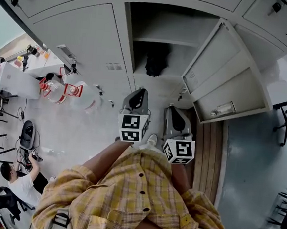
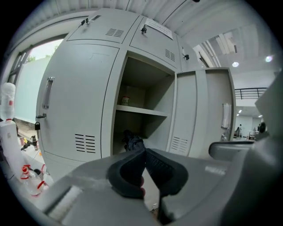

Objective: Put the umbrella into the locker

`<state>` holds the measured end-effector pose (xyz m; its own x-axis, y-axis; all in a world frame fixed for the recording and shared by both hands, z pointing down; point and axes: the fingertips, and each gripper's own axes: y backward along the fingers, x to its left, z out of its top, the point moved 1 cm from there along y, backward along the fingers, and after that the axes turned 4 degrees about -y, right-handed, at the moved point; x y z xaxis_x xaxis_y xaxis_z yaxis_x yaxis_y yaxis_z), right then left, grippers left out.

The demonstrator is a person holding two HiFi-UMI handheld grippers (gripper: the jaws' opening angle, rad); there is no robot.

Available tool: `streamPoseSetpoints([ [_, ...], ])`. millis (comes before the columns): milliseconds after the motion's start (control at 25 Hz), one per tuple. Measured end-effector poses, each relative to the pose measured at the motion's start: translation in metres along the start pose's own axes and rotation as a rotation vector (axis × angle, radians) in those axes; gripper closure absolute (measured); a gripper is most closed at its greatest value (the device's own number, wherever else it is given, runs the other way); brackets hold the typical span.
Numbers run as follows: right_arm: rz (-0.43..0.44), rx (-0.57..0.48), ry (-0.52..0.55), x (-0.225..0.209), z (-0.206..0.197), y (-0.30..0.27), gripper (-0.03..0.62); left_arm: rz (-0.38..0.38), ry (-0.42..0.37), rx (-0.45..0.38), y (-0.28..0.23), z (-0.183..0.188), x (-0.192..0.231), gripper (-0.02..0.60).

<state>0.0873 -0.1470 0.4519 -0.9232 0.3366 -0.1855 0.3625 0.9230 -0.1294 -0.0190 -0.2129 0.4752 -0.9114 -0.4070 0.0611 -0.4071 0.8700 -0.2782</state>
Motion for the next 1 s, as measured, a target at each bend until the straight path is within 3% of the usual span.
streamPoseSetpoints([
  [1000, 0.002, -0.011, 0.025, 0.002, 0.004, 0.005, 0.602, -0.026, -0.057, -0.027, 0.041, -0.016, -0.015, 0.583],
])
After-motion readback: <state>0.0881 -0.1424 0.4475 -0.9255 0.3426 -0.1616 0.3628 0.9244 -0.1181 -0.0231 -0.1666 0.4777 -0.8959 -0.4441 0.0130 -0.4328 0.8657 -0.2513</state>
